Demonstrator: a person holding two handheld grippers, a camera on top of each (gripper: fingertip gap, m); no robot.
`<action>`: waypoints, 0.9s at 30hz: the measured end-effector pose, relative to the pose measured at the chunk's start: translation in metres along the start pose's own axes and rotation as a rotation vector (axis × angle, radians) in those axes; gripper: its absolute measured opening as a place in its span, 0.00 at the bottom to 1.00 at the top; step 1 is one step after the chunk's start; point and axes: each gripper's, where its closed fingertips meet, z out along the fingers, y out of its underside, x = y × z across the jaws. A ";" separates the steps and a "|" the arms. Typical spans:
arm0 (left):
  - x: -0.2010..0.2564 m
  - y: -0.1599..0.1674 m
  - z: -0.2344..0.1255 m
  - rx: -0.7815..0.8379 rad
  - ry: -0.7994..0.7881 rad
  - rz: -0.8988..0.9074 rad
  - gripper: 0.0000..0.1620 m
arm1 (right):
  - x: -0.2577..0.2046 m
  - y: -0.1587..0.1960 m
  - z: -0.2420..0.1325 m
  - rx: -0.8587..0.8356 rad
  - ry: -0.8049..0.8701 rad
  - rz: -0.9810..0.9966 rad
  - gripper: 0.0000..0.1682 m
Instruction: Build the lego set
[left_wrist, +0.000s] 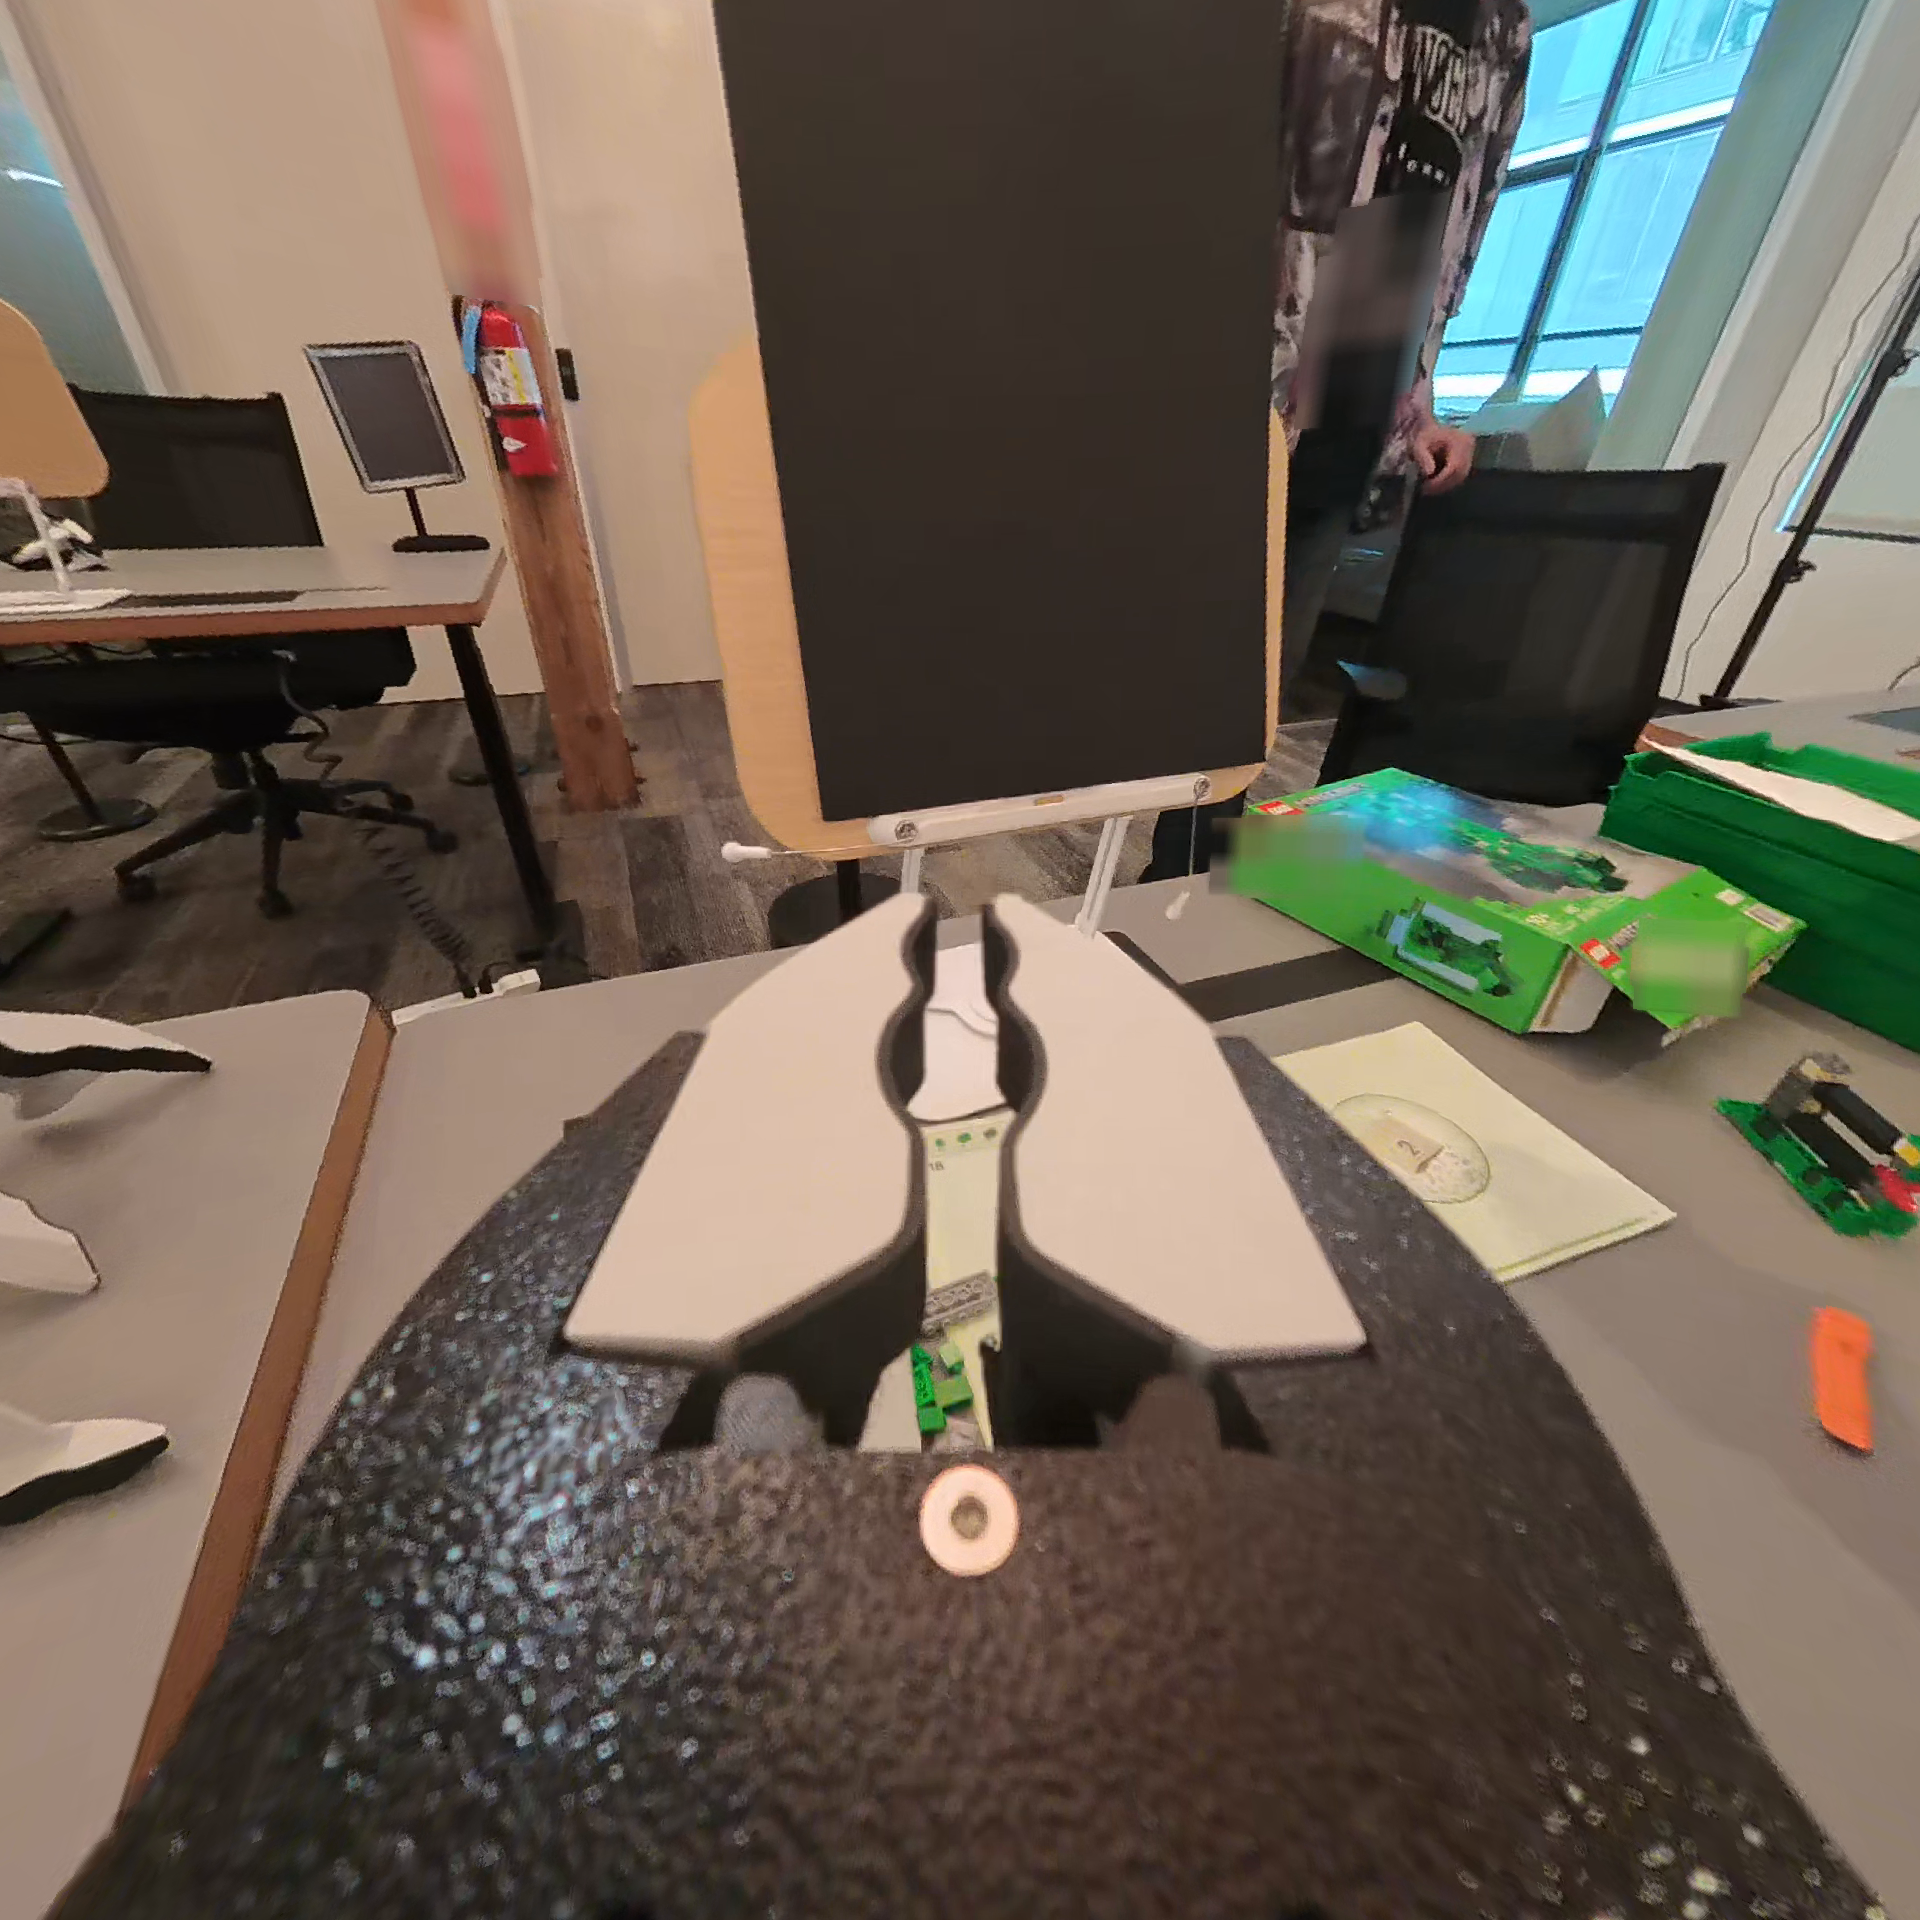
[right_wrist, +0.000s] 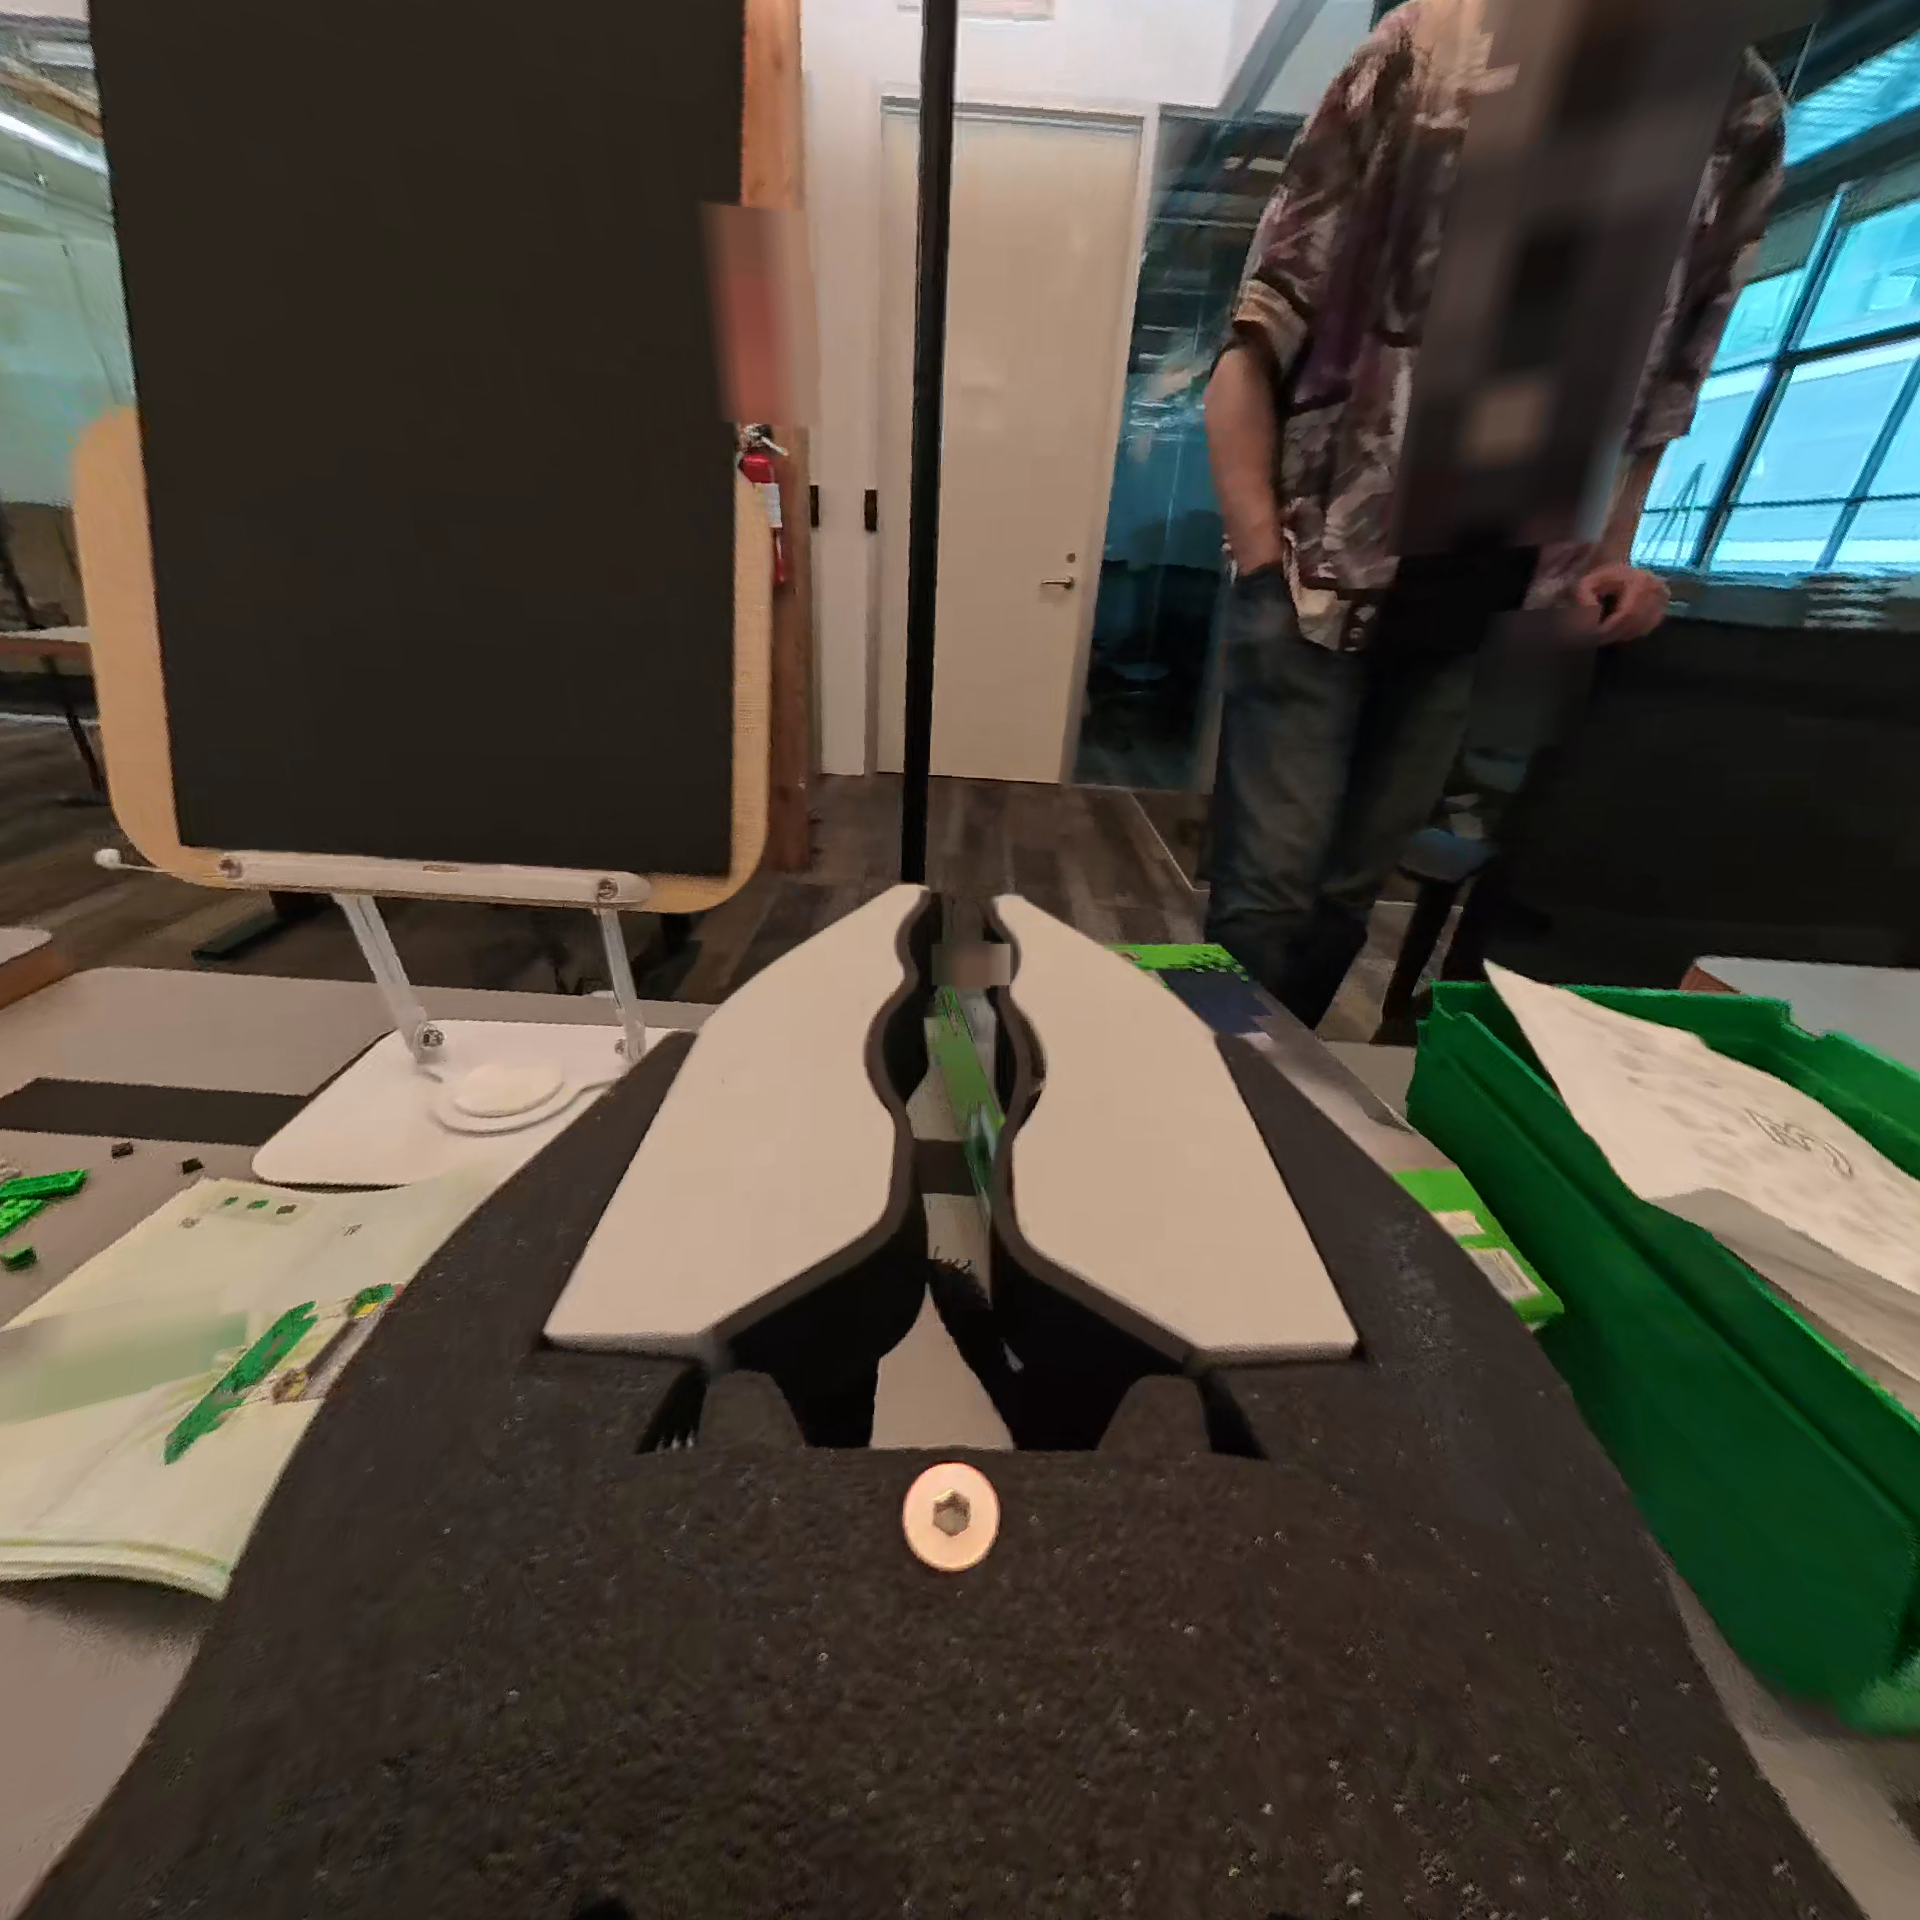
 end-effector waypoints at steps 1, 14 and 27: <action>0.000 -0.002 -0.001 0.012 0.002 0.012 0.02 | -0.005 -0.002 0.002 0.009 -0.006 -0.021 0.07; -0.051 0.089 0.020 -0.357 -0.089 -0.054 0.36 | -0.059 0.004 0.022 0.000 -0.167 -0.095 0.10; -0.070 0.226 0.039 -0.761 -0.047 -0.408 0.40 | -0.075 0.013 0.027 -0.034 -0.231 -0.124 0.11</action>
